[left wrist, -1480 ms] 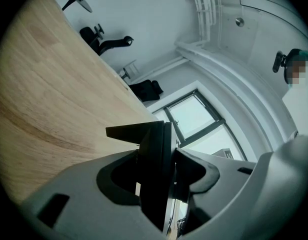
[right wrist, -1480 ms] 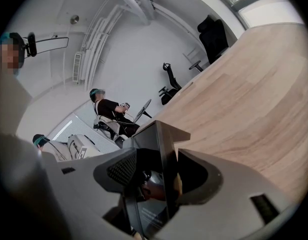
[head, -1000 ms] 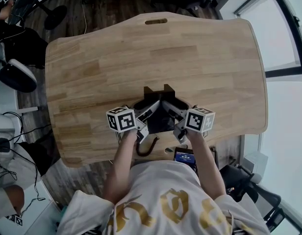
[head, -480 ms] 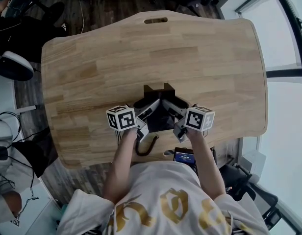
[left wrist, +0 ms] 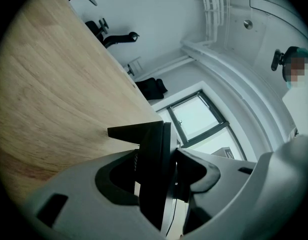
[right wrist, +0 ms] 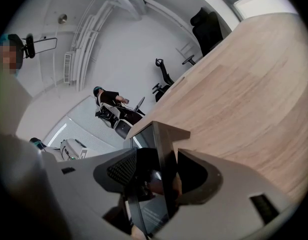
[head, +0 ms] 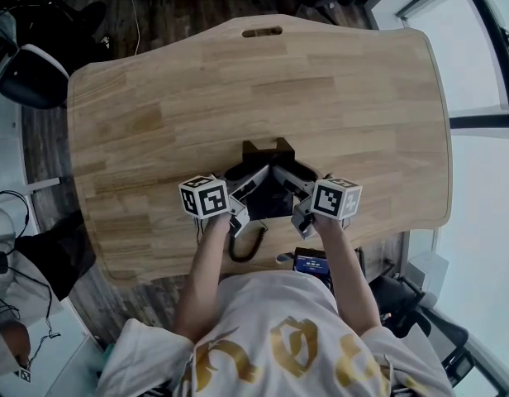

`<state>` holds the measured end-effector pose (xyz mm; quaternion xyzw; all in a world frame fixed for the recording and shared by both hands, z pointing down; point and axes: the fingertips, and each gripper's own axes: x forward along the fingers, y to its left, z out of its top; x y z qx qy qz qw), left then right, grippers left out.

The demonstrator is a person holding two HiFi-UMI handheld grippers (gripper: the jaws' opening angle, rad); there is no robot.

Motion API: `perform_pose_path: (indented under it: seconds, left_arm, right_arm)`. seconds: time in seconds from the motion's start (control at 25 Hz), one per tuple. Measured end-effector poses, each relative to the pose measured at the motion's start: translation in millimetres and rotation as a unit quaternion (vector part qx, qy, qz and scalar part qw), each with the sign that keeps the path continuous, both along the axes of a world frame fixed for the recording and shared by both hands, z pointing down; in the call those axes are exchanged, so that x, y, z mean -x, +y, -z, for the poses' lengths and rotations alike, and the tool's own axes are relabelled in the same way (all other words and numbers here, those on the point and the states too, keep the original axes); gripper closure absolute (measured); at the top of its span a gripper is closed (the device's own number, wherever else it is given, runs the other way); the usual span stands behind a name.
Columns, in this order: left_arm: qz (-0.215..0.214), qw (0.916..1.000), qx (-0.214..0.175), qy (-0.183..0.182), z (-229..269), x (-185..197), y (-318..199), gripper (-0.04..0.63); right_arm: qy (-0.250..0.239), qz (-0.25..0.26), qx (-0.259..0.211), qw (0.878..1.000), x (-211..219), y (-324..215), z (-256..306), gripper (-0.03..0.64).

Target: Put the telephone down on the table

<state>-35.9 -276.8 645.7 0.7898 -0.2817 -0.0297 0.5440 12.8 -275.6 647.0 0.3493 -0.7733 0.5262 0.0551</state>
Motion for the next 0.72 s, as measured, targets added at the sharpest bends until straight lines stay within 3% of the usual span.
perform_pose_path:
  seconds: [0.28,0.56,0.72]
  left_arm:
    - [0.01,0.9998,0.017,-0.005,-3,5,-10,0.367]
    - [0.036,0.998,0.026,-0.045,-5,12,-10,0.309]
    - [0.067,0.9971,0.021,-0.031,2,23,-14,0.296]
  right_arm:
    - [-0.009,-0.011,0.002,1.0,2,-11,-2,0.379]
    - [0.01,-0.039,-0.008,0.999,-9,-11,2,0.379]
    - [0.013,-0.049,-0.014,0.999,-15,-9,8,0.379]
